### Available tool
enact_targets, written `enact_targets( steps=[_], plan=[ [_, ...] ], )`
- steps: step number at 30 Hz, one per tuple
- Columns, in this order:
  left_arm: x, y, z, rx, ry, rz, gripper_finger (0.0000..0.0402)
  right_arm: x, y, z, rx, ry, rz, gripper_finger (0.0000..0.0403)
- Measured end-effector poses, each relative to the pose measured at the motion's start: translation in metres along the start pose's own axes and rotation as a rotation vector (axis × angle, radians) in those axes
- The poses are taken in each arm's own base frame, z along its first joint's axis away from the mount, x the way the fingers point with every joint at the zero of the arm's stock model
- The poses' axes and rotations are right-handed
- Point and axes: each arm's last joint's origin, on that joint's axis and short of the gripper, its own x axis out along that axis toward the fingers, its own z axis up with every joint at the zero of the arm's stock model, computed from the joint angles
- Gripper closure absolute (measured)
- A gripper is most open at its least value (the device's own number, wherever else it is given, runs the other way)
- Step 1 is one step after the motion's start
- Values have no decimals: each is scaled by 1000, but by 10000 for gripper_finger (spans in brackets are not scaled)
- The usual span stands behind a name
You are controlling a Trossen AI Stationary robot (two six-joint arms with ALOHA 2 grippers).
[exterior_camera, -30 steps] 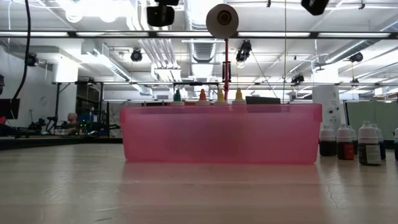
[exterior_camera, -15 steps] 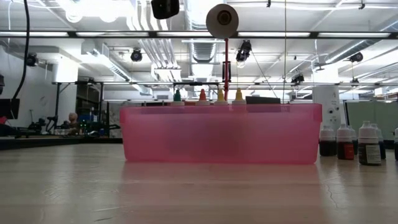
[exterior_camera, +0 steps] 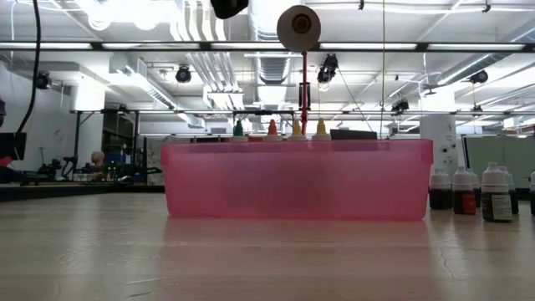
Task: Pick & Place food coloring
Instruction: Put the large red food coloring bottle into the red bin
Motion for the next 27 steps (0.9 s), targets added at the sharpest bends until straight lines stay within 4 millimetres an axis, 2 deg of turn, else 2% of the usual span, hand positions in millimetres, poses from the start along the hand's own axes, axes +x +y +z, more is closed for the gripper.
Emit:
enact_targets(
  steps=[12,19,27],
  plan=[
    [10,-15,-7,153,36,-47,281,33,-4,14,22,63,34,92],
    [10,-16,-8,182,37,-49,281,51,-4,17,34,97,125,97],
    [11,-16,-8,210,38,-52,281,69,-7,22,45,112,129,99]
  ],
)
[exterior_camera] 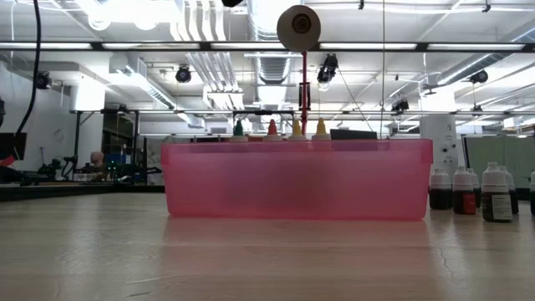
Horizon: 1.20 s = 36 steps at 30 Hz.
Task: Pick & Place food coloring
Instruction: Put the large red food coloring bottle into the red bin
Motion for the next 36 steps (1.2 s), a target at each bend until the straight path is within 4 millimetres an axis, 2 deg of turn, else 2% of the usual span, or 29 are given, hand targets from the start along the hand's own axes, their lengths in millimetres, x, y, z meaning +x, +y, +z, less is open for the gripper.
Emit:
enact_targets(
  steps=[7,14,26,36],
  plan=[
    [0,1,-1,-8,4,12,281,6,-1,7,-1,-8,2,99],
    [0,4,-4,-61,16,95,281,12,-4,1,30,42,-19,110],
    [0,5,-5,-87,22,119,281,20,-9,-3,49,84,-31,119],
    [0,5,-6,-91,29,120,281,19,-9,-3,56,85,-34,168]
  ],
)
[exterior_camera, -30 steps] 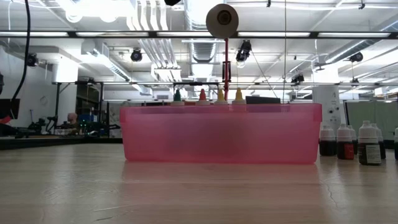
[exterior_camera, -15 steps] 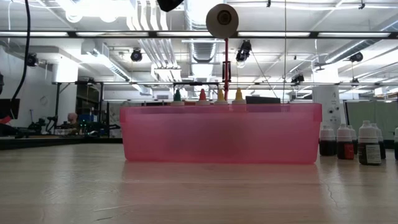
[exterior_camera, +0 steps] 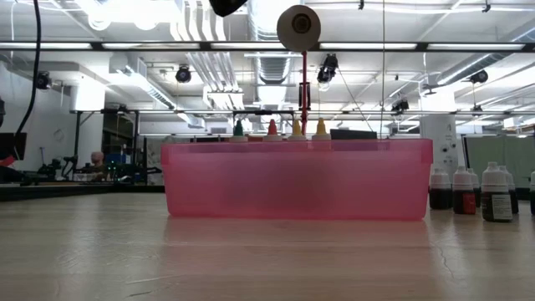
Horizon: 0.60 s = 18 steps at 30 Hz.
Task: Pick & Place food coloring
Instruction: Put the large red food coloring bottle into the red bin
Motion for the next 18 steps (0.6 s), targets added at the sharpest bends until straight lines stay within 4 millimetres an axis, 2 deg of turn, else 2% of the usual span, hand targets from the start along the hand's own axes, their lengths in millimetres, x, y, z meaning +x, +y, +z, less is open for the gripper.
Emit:
enact_targets(
  steps=[9,18],
  plan=[
    [0,0,-1,-11,7,-2,281,4,-2,0,4,7,-11,216],
    [0,0,-1,-16,12,-1,281,6,-4,-1,8,19,-18,282]
  ],
)
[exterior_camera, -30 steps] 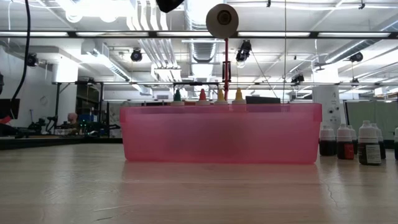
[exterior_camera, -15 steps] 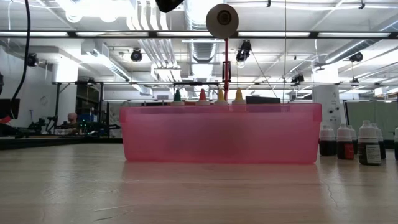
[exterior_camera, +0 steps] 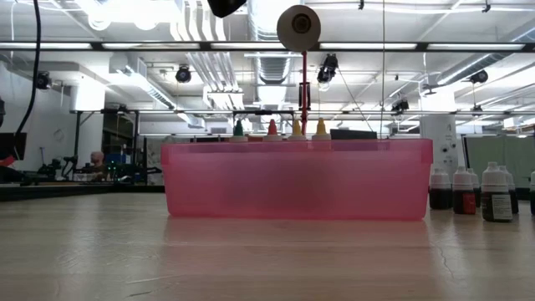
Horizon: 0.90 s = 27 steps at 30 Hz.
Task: Pick & Place food coloring
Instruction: Put the large red food coloring bottle into the red bin
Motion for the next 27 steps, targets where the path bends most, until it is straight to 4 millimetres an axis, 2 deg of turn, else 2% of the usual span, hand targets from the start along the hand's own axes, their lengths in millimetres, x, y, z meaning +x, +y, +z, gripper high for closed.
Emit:
enact_targets(
  steps=[3,18,21,27],
  plan=[
    [0,0,0,0,0,1,281,0,0,0,-1,5,-1,295],
    [0,0,0,-21,-5,9,277,0,0,-3,-2,31,3,295],
    [0,1,1,-17,-12,31,257,0,-1,-5,8,56,-2,295],
    [-1,2,1,-1,-27,65,190,1,-1,-12,27,118,1,295]
  ],
)
